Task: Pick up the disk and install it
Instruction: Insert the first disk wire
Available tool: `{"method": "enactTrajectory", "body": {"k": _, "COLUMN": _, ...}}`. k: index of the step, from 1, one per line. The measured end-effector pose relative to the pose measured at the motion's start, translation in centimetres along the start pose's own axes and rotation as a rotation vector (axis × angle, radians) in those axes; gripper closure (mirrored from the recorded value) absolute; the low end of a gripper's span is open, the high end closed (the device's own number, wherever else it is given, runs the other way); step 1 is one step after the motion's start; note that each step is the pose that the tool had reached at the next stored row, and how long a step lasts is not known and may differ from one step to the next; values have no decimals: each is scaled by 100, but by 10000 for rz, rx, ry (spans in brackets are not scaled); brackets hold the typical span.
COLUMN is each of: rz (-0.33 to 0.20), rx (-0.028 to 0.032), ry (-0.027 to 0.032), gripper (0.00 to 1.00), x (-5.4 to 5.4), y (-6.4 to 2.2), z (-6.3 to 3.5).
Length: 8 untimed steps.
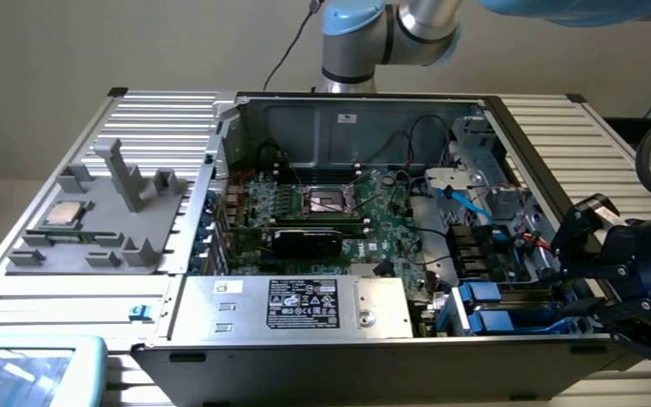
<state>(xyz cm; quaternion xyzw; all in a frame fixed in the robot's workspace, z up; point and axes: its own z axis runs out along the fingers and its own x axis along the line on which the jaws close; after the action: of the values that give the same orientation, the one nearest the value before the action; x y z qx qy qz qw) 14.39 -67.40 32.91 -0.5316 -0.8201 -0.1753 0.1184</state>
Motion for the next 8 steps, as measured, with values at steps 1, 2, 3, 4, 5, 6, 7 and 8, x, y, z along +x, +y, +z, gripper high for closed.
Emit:
{"method": "enactTrajectory", "body": {"k": 1, "rz": 0, "rx": 0, "ry": 1, "gripper": 61, "x": 0, "y": 0, "z": 0}}
{"method": "enactTrajectory", "body": {"k": 2, "rz": 0, "rx": 0, "ry": 1, "gripper": 61, "x": 0, "y": 0, "z": 1}}
{"method": "enactTrajectory", "body": {"k": 3, "rz": 0, "rx": 0, "ry": 1, "gripper": 61, "x": 0, "y": 0, "z": 0}}
{"method": "enactTrajectory", "body": {"k": 4, "rz": 0, "rx": 0, "ry": 1, "gripper": 63, "x": 0, "y": 0, "z": 0}}
{"method": "enactTrajectory", "body": {"k": 5, "rz": 0, "rx": 0, "ry": 1, "gripper": 70, "x": 0, "y": 0, "z": 0}}
{"method": "enactTrajectory", "body": {"k": 6, "rz": 0, "rx": -1, "ry": 1, "gripper": 70, "x": 0, "y": 0, "z": 1}}
{"method": "enactTrajectory", "body": {"k": 7, "rz": 0, "rx": -1, "ry": 1, "gripper": 70, "x": 0, "y": 0, "z": 0}}
{"method": "enactTrajectory", "body": {"k": 8, "rz": 0, "rx": -1, "ry": 2, "gripper": 77, "x": 0, "y": 0, "z": 1}}
